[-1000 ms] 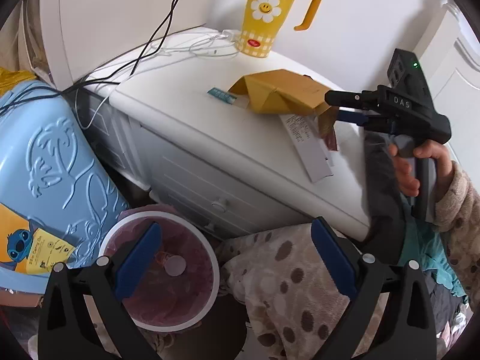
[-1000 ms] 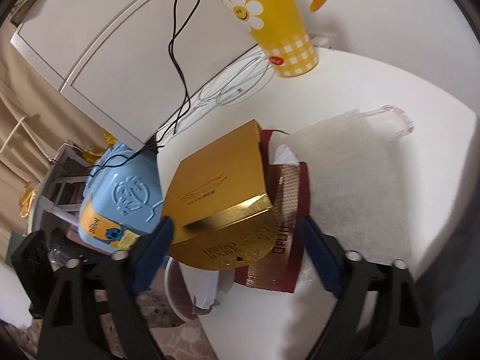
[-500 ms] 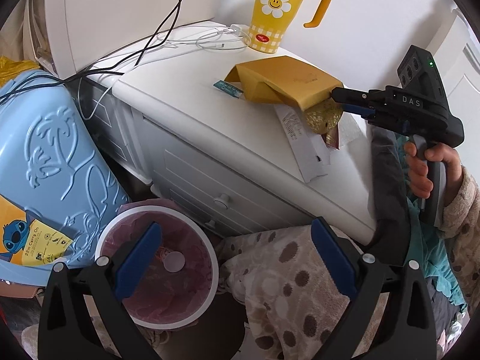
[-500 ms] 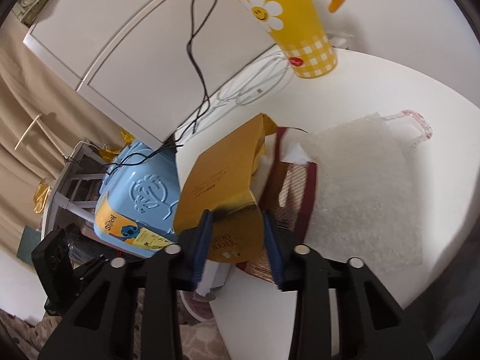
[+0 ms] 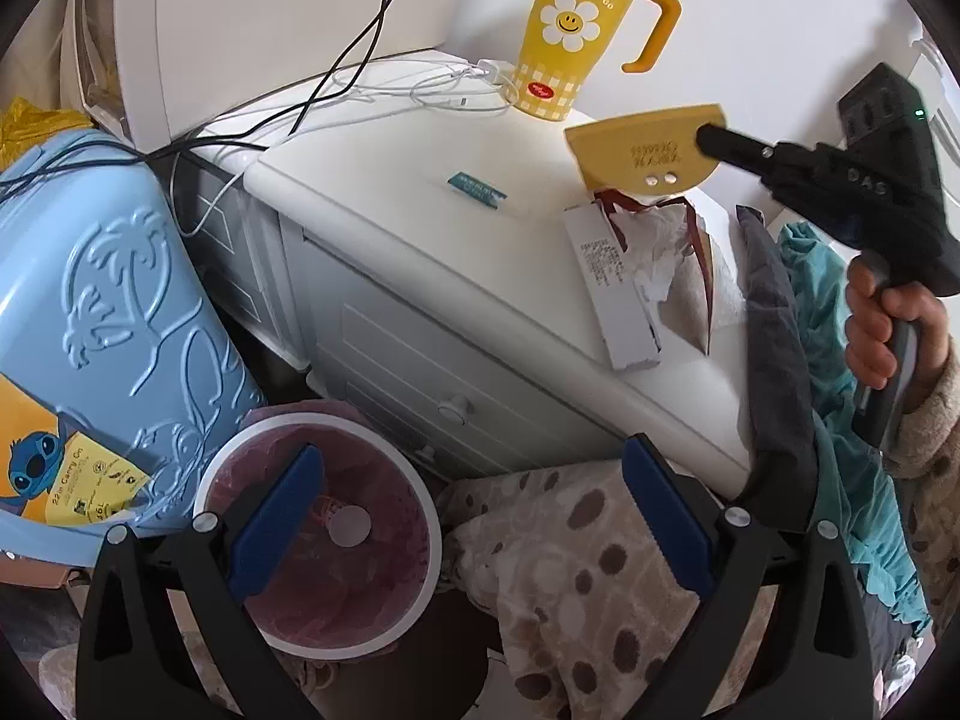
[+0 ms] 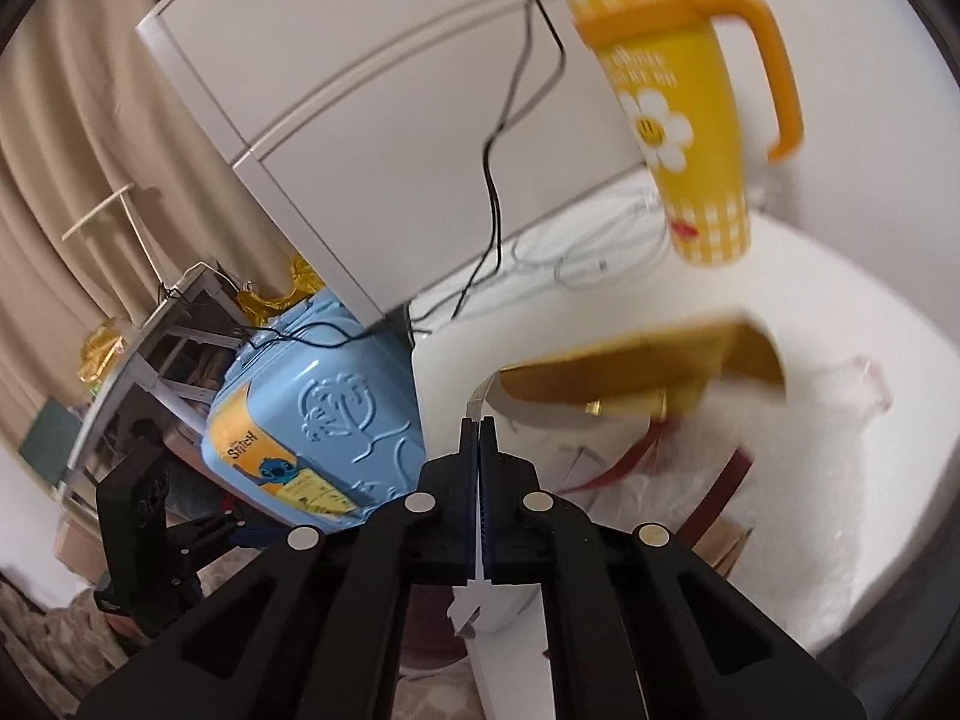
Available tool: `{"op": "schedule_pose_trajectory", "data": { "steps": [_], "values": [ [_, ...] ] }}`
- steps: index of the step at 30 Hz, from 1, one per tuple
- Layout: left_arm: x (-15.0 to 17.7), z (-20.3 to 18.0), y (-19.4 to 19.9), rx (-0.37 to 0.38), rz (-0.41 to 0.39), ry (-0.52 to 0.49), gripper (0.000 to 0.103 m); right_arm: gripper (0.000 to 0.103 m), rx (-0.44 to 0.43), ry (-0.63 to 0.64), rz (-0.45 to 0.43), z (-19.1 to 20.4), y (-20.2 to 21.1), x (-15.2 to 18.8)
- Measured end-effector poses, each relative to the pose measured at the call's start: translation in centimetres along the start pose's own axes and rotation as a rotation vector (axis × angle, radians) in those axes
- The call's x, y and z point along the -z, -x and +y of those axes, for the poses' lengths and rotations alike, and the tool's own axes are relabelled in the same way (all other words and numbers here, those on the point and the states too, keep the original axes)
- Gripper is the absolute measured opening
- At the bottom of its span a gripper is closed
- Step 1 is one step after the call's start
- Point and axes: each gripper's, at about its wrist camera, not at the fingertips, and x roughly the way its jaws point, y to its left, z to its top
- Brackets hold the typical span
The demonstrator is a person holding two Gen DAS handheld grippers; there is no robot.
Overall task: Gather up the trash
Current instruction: 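Grasp the red ribbon with the left gripper while the right gripper holds the gold box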
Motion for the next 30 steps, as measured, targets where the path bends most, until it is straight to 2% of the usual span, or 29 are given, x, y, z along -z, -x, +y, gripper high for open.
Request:
{"op": "schedule_pose_trajectory", "data": {
  "steps": [5, 8, 16, 20, 23, 24, 26, 28, 30],
  "values": [
    [-1.2, -1.4, -0.1, 0.017, -0.012, -0.041, 0.098, 0.0, 0.065, 0.066, -0.065, 1.2, 2.9, -1.2],
    [-2.3, -3.2, -0.5, 0.027, -0.017, -0.099, 0.098, 0.0, 0.105, 0.091, -0.085, 1.1, 4.9, -1.7],
    [-4.7, -7.4, -2.4, 0.053, -0.016, -0.181, 0.098, 0.0, 0.215, 0.075, -0.121, -0.9, 9.7, -1.2],
    [-6.6, -8.9, -3.9, -0.006, -0.027, -0.225, 0.098, 0.0, 0.274, 0.065, -0.136, -1.5, 12.3, -0.5],
    [-8.6, -8.9, -5.3, 0.027, -0.031, -0.225, 0.097, 0.0, 0.294, 0.057, -0.151, -1.7, 14.0, 0.2],
    [-9.4, -8.8, -6.1, 0.03, -0.025, -0.226, 0.095, 0.0, 0.305, 0.06, -0.154, -1.8, 14.3, 0.5],
    [-10.1, -8.7, -7.1, 0.028, -0.014, -0.246, 0.085, 0.0, 0.332, 0.076, -0.157, -1.8, 14.7, 0.9],
    [-10.8, -8.5, -8.3, 0.018, 0.004, -0.292, 0.081, 0.0, 0.327, 0.065, -0.155, -2.0, 15.0, 1.4],
    [-11.3, -8.5, -9.2, 0.027, 0.021, -0.315, 0.072, 0.0, 0.328, 0.059, -0.149, -2.3, 14.9, 1.7]
  ]
}}
